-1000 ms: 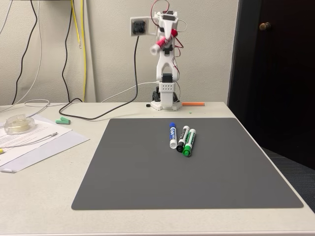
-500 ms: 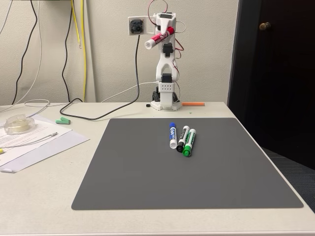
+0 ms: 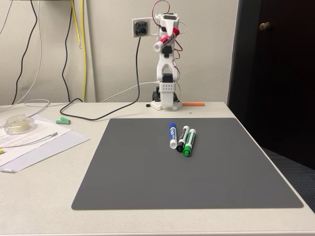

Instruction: Pick up the red marker.

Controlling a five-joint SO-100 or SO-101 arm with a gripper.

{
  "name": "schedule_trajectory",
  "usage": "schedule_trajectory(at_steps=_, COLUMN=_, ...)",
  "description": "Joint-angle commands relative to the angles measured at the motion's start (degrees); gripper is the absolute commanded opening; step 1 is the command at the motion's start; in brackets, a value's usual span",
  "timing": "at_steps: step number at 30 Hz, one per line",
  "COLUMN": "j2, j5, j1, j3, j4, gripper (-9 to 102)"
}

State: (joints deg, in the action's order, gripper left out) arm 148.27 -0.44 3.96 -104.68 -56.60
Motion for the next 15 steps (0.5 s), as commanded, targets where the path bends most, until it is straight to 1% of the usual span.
schedule_trajectory(at_steps=1, j2=0.88, j5=-0.09, j1=0.18, j3=0.00, j4=1.49, gripper=2)
schedule_trajectory(at_steps=15, j2=0.09, j5=-0.35, j1=-0.62, j3=-0.26, j4=3.16, gripper=2)
